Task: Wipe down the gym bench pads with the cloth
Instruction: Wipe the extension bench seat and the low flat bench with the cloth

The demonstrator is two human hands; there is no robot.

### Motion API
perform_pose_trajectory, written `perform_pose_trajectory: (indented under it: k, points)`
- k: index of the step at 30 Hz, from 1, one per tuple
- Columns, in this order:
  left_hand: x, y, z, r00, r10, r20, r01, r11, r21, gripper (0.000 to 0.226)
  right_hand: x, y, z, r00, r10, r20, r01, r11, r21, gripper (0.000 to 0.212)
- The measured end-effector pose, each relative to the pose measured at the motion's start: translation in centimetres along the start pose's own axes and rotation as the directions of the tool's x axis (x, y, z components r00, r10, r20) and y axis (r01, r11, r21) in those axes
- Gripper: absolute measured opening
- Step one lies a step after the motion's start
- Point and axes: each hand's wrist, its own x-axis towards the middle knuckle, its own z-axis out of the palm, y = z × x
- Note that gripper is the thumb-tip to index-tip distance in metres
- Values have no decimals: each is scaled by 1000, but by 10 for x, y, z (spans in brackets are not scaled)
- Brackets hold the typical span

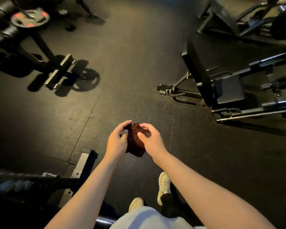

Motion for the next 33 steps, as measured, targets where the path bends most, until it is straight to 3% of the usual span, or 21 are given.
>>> perform_pose_trajectory:
  k: [8,15,22,33]
  points:
    - [62,38,30,980,-23,-197,14,999,-49,44,102,-40,-34,983,-154,95,155,988,-6,29]
    - [119,61,19,949,-23,-314,34,999,30,33,177,-83,-18,949,-225,222,229,973,6,25]
    - [202,61,-56,938,-100,-331,109,994,11,36,263,-133,67,917,-229,325,240,971,5,19]
    - [379,71,-281,881,-127,-456,152,988,18,27,393,-283,287,872,-287,396,331,942,-48,20]
